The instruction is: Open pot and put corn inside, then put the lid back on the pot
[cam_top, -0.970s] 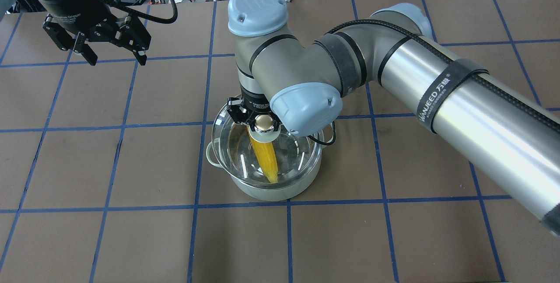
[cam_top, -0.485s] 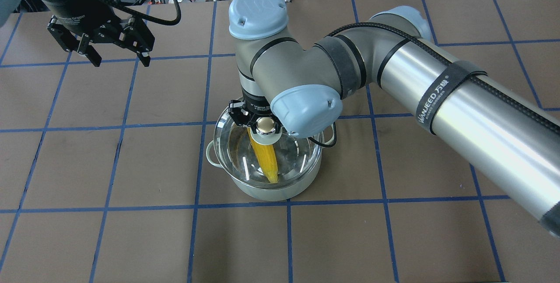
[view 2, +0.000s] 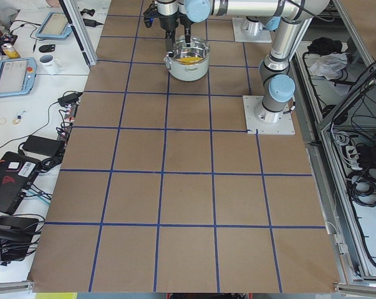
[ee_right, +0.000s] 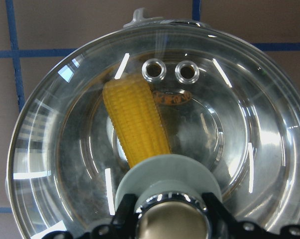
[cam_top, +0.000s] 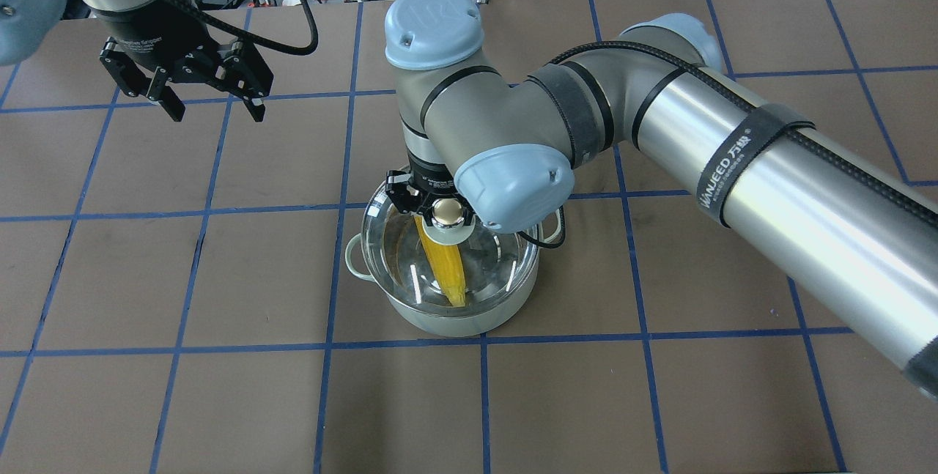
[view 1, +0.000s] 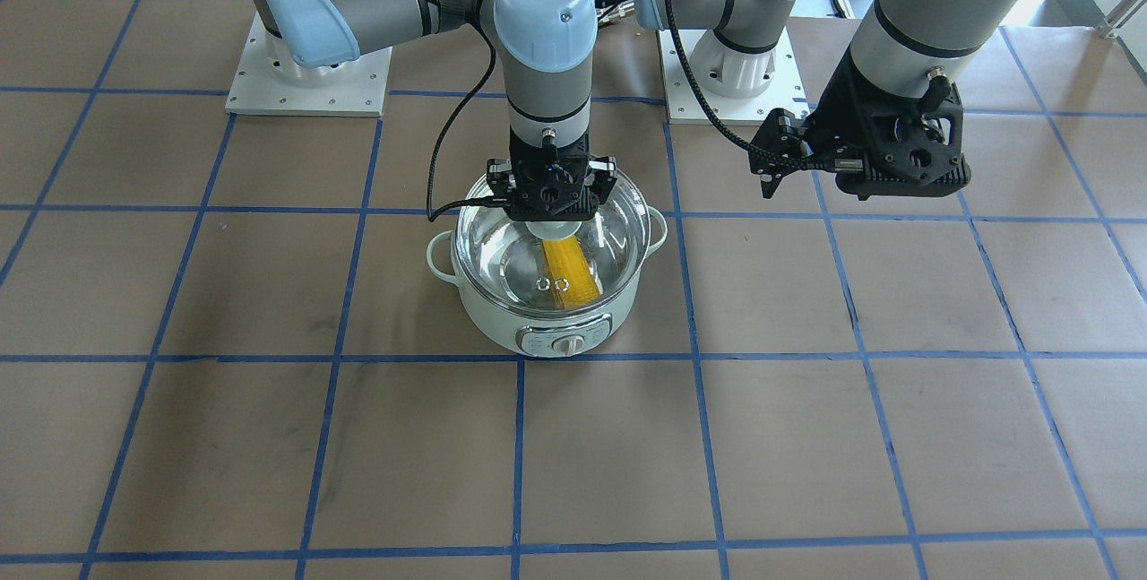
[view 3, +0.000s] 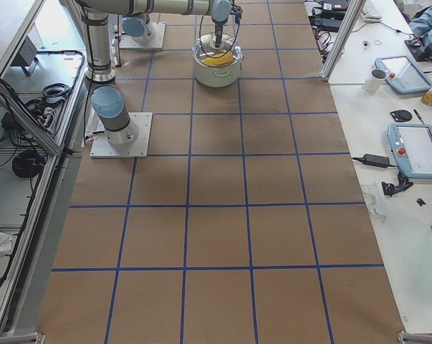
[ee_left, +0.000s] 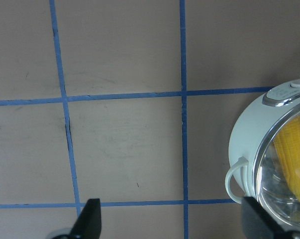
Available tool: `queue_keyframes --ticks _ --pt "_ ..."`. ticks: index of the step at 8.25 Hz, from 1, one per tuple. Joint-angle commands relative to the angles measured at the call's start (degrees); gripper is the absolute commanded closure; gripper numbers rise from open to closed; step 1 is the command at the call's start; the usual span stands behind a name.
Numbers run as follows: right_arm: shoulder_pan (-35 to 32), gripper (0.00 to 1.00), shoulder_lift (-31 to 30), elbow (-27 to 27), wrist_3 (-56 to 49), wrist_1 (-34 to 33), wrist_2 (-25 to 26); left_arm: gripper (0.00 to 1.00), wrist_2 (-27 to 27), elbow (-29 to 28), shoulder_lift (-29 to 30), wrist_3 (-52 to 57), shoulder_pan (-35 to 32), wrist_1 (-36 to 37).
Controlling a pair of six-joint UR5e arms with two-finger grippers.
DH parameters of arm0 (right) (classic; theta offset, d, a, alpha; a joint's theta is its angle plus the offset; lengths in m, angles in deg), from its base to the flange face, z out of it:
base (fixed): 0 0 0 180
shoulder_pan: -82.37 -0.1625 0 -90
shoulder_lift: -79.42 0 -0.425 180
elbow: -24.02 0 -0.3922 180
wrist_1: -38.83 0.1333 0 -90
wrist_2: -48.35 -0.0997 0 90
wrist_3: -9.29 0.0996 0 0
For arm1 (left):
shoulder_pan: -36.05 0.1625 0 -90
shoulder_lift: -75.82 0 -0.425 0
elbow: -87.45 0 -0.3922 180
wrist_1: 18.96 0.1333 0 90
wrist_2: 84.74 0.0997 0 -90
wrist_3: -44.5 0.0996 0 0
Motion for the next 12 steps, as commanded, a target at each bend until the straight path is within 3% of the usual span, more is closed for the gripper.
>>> queue_keyframes --ticks 1,7,9,12 --pt "0.0 1.0 0.0 -0.1 -0.1 0.0 0.4 0.0 0.3 0.1 0.0 0.0 -0.1 0.2" --pt "0.0 1.0 0.0 -0.9 -0.2 -1.7 0.5 0.0 0.1 0.2 0.0 -0.1 -0.1 0.3" --pt "0.0 0.79 0.0 -0.9 -0.2 -1.8 2.9 0.0 0.3 0.2 0.6 -6.0 -0.1 0.3" --pt "0.0 0.47 0.0 -1.0 -0.2 -1.9 3.1 0.0 0.3 0.4 0.6 -5.9 -0.1 0.2"
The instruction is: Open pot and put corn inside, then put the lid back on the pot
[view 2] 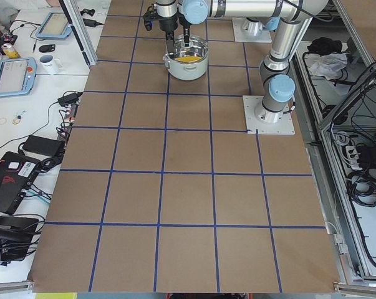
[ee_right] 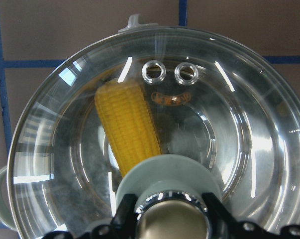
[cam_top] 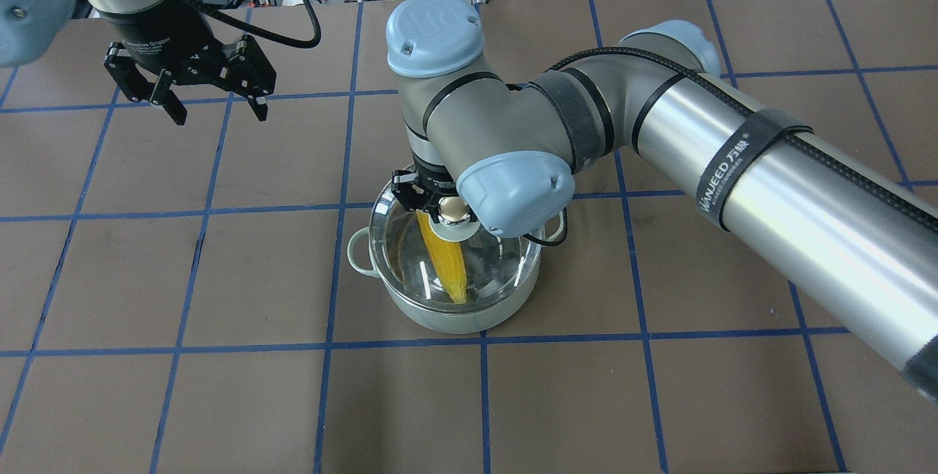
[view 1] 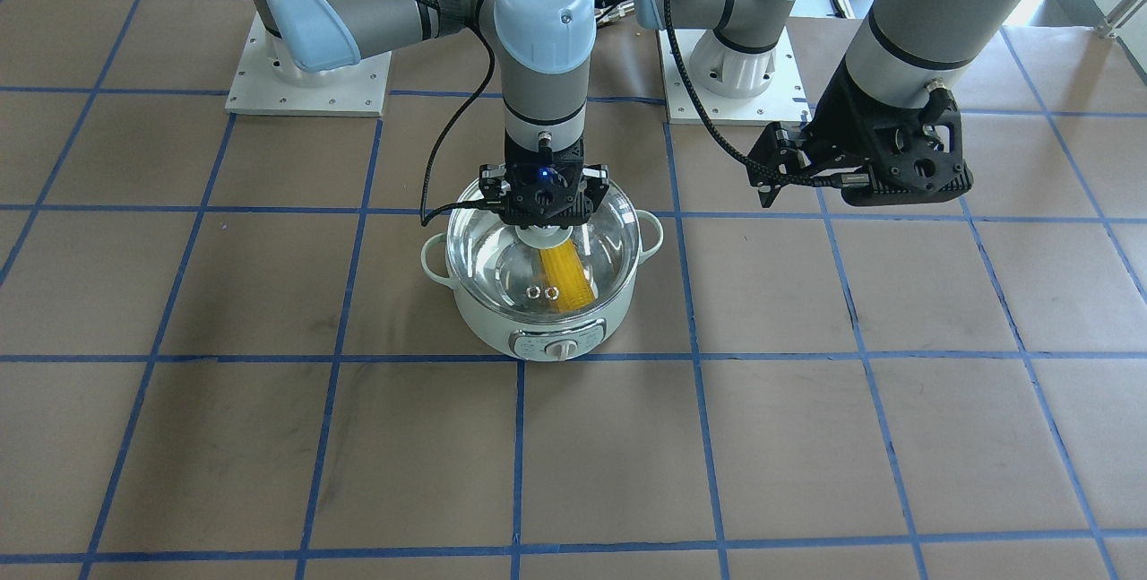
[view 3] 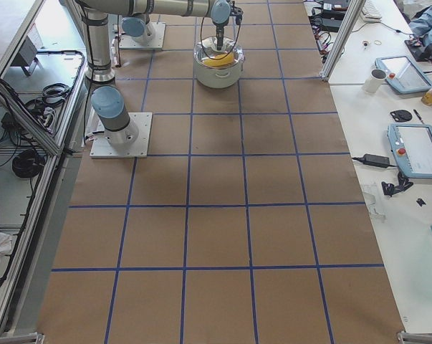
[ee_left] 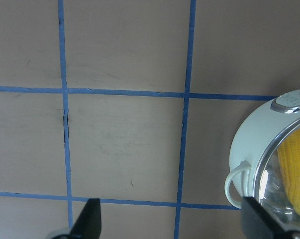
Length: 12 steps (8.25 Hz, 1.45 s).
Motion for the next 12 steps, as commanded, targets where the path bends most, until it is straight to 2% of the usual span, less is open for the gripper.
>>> queue_keyframes --ticks 1,3,4,6,9,10,11,12 --pt "0.0 0.36 0.0 0.1 0.0 -0.8 0.3 0.0 0.1 0.0 0.1 -0.3 0.0 -0.1" --pt "0.0 0.05 -0.1 0.2 0.0 -2.9 0.5 0.0 0.0 0.0 0.1 -1.0 0.0 0.0" --pt "0.5 0.0 -0.4 0.9 -0.3 -3.4 0.7 0.0 -0.1 0.1 0.1 -1.0 0.0 0.0" --pt "7.4 0.0 -5.1 2.9 -10.9 0.6 1.9 0.0 -0.2 0.1 0.1 -1.1 0.0 0.0" --pt "20.9 0.0 -15.5 5.4 -31.9 15.1 1.1 0.0 0.1 0.0 0.3 -1.0 0.0 0.0" --pt "23.5 0.0 -19.6 5.4 -38.6 19.9 1.5 0.0 0.1 0.0 0.4 -1.0 0.0 0.0" --pt "25.4 0.0 -22.2 5.5 -42.2 20.2 1.7 0.0 0.1 0.0 0.4 -1.0 0.0 0.0" --pt "26.6 0.0 -22.2 5.3 -44.2 20.5 1.8 0.0 0.1 0.0 0.4 -1.0 0.0 0.0"
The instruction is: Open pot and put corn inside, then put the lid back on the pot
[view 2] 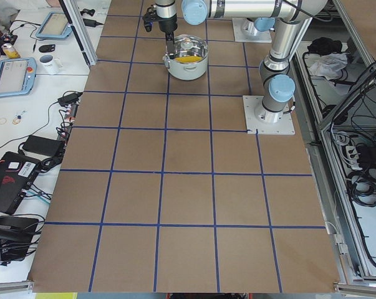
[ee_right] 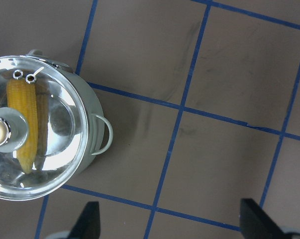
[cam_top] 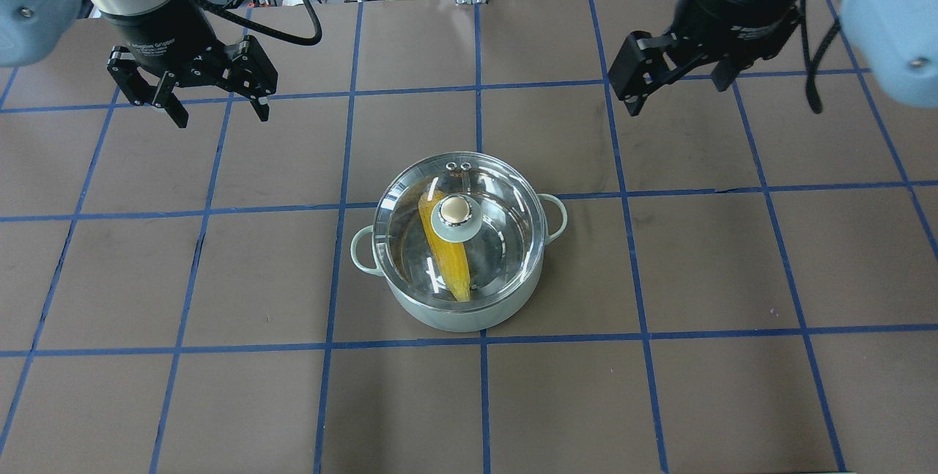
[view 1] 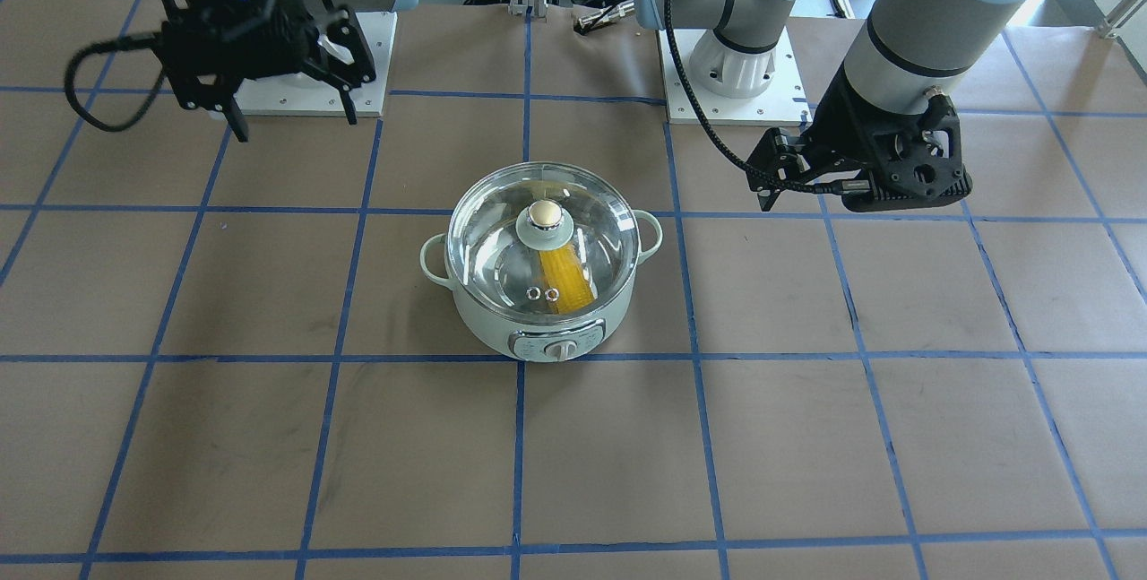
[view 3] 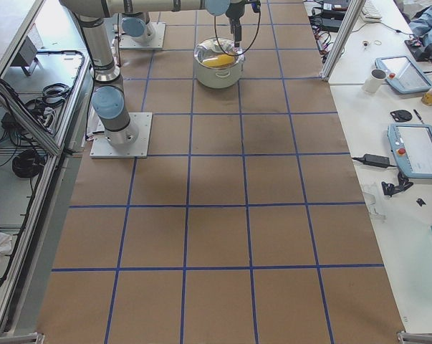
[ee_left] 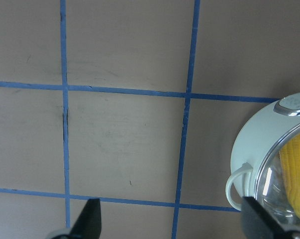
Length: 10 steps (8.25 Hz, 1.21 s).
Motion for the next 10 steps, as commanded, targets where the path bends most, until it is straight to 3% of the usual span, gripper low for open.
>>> queue_keyframes --ticks 1,10 --pt "3.6 0.0 -2.9 -0.1 -6.3 2.3 0.2 0.0 0.0 0.0 0.0 0.0 0.0 0.0" --pt "3.9 0.0 -2.7 -0.1 -5.7 2.4 0.4 0.0 -1.8 -0.1 -1.2 -0.1 0.0 0.8"
